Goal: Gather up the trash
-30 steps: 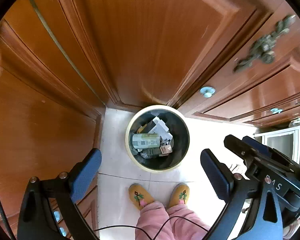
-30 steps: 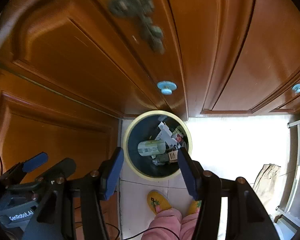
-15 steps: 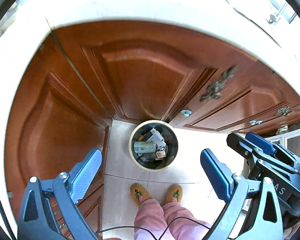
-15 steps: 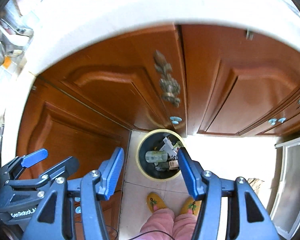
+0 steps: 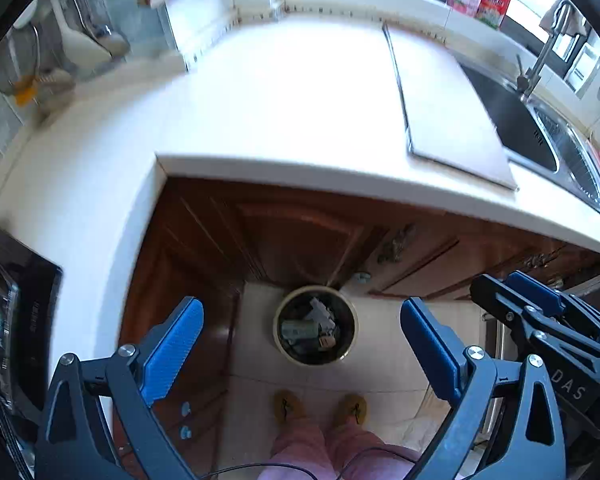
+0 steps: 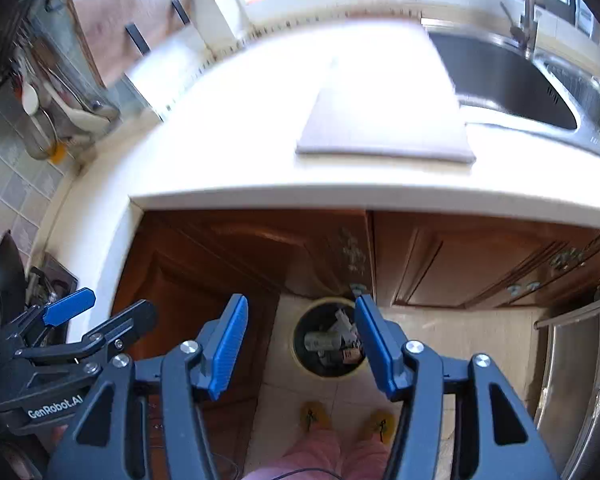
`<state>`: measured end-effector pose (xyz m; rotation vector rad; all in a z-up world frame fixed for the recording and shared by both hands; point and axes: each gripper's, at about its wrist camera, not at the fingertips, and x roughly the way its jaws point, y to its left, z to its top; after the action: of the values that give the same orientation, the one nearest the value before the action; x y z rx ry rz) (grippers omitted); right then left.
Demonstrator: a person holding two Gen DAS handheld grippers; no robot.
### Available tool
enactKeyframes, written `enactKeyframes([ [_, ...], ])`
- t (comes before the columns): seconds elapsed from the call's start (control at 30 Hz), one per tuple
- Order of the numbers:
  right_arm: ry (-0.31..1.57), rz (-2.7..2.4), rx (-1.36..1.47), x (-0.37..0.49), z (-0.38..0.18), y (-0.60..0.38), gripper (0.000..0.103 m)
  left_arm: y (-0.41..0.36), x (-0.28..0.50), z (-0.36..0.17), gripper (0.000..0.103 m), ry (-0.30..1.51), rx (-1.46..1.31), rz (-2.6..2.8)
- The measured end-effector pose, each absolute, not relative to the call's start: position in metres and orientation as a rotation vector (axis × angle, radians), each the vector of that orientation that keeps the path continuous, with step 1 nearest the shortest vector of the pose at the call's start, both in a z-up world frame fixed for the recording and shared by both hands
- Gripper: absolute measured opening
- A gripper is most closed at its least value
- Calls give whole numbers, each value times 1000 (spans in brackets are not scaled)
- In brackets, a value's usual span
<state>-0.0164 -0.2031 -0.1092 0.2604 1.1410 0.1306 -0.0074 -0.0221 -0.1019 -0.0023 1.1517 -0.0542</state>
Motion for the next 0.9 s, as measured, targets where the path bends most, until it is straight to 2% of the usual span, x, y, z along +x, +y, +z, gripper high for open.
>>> enactKeyframes([
  [0.2,1061,126,234,-20,-62,-200,57,-22,-12,-55,98,1082,5,-32],
  [0.7,863,87,189,-36,38,-198,61,-25,-20,17,98,919,44,-30],
  [0.9,802,30,175,-45,51,-196,70,-29,-23,31,98,870,52,-36],
])
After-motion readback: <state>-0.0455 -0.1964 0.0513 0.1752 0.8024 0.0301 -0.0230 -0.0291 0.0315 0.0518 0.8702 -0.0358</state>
